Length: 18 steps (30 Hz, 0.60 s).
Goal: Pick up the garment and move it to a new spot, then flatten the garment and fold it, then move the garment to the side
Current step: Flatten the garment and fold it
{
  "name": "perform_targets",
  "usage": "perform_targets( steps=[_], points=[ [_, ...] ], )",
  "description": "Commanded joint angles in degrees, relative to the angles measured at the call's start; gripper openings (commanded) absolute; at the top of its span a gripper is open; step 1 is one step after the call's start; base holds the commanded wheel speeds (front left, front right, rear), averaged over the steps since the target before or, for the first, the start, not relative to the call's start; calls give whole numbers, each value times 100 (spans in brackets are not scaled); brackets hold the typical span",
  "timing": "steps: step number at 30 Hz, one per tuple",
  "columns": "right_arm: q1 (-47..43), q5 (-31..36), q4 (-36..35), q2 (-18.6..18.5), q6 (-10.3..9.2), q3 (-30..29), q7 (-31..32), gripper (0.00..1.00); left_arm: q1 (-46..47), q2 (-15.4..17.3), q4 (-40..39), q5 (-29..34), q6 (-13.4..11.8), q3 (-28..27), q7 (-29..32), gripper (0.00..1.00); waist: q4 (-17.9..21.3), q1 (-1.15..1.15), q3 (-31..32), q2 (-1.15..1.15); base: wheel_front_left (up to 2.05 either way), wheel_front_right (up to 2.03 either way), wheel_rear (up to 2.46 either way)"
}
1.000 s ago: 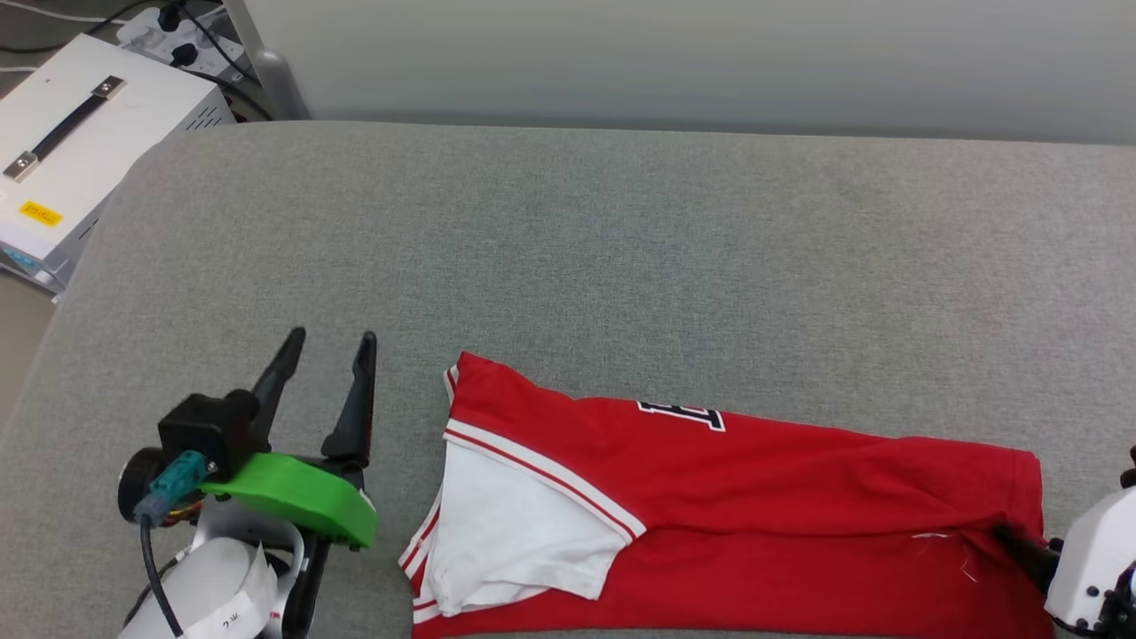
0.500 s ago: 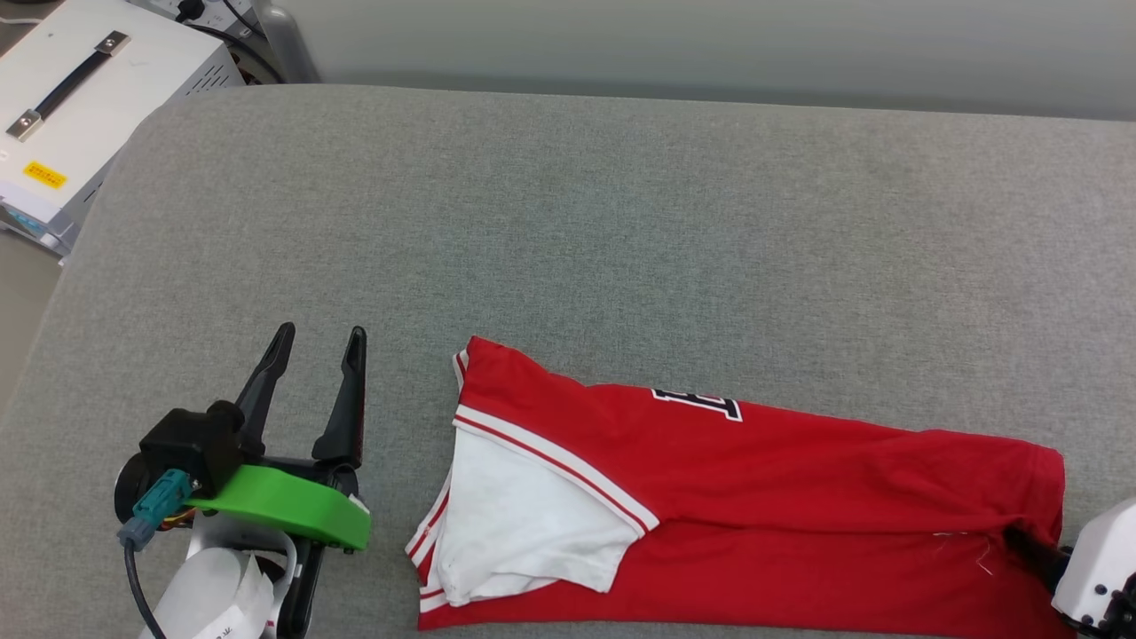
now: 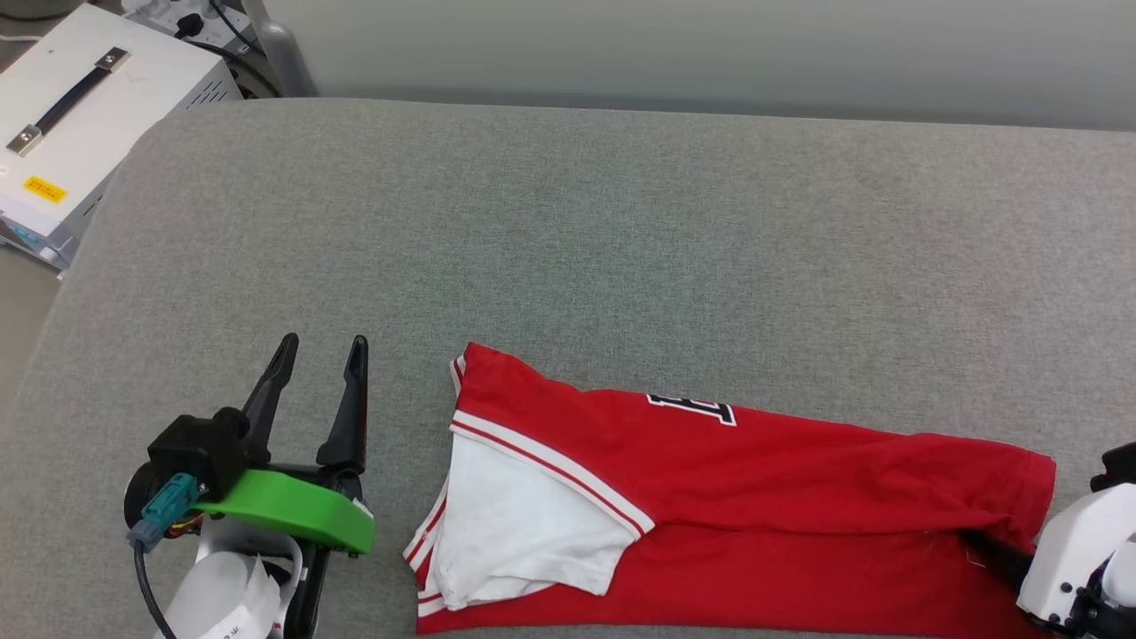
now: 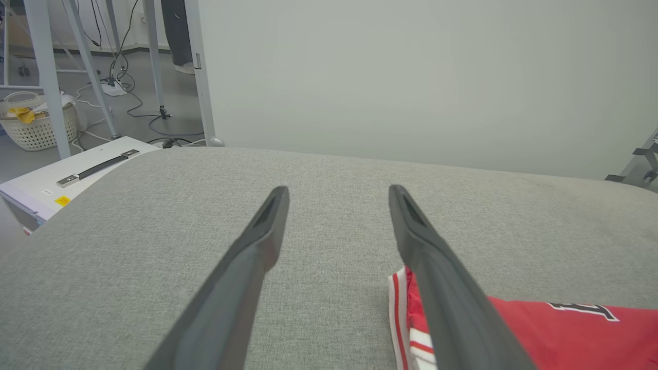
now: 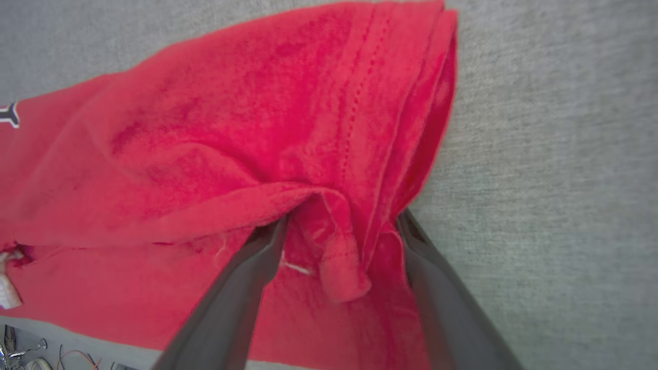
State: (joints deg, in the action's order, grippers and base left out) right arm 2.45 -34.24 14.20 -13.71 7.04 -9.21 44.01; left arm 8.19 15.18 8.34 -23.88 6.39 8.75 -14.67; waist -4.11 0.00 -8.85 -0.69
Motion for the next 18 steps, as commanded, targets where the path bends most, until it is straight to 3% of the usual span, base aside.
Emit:
perform_targets(
  steps=[1, 2, 18],
  points=[
    [-69, -83, 181, 200, 45, 216, -14, 7, -115, -50, 22, 47, 38, -29, -32, 100, -2, 0, 17, 69, 0, 0, 0],
    [-64, -70, 195, 159, 45, 235, -91, 0, -120, -64, 40, 59, 49, -42, -32, 100, -4, 0, 29, 69, 0, 0, 0],
    [92, 105, 440, -463, 45, -26, -1067, 0, -216, -163, 129, 133, 106, -150, -32, 100, 37, 0, 180, 69, 0, 0, 0]
  ],
)
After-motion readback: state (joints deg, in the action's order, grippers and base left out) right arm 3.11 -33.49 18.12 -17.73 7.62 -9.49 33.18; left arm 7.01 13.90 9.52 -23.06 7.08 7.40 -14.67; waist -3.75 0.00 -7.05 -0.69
